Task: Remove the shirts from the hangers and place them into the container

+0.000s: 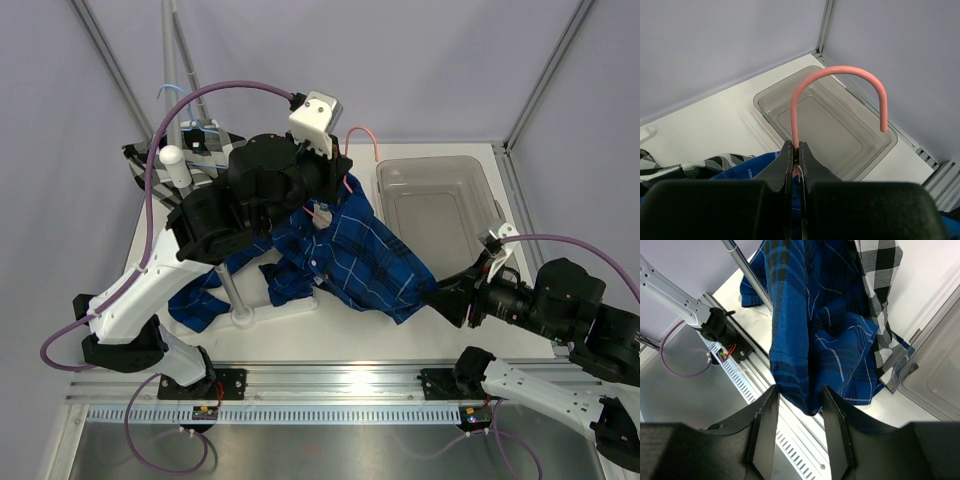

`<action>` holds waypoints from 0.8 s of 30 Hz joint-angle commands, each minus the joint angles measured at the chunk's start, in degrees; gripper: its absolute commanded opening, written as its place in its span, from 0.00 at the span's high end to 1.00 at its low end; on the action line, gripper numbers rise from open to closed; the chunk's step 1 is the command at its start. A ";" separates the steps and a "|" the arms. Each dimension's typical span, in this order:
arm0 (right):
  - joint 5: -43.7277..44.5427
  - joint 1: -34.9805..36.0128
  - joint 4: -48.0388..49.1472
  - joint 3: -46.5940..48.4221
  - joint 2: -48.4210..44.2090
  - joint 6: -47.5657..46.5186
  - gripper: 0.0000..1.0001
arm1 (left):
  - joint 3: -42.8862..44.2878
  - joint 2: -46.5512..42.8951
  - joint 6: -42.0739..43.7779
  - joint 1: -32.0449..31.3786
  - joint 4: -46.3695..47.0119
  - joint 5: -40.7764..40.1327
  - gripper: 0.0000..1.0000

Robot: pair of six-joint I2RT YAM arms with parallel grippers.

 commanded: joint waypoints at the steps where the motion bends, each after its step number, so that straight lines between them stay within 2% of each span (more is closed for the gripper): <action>1: -1.53 0.07 0.14 -0.54 -0.73 0.14 0.56 | 2.95 -0.59 1.82 -0.25 2.47 -1.65 1.00; 2: -1.53 0.16 0.06 -0.63 -0.91 0.06 0.59 | 2.86 -0.59 1.82 -0.25 2.47 -1.65 1.00; 5: -1.97 0.07 -0.03 -0.98 -0.73 0.06 0.96 | 2.86 -0.59 1.91 -0.25 2.47 -1.65 1.00; 6: -1.97 0.16 -0.12 -0.98 -0.65 0.06 1.00 | 2.95 -0.50 2.00 -0.25 2.64 -1.57 1.00; 15: 0.66 0.16 -2.23 -0.01 -2.66 0.84 1.00 | 2.77 -0.50 2.79 -0.25 2.73 -3.58 1.00; 18: 4.17 0.07 -3.46 1.91 -5.12 1.55 1.00 | 0.24 -1.82 3.49 -0.25 5.27 -8.41 1.00; 21: 3.48 0.07 -3.20 3.06 -8.81 1.29 1.00 | -3.29 -3.40 6.21 -0.16 10.81 -13.68 1.00; 23: 0.94 0.07 -2.24 3.77 -11.97 1.11 1.00 | -3.73 -3.23 8.75 -0.16 14.57 -17.20 1.00; 24: -2.99 0.07 -1.88 4.03 -12.94 1.11 1.00 | -4.51 -3.31 9.63 -0.16 16.16 -18.34 1.00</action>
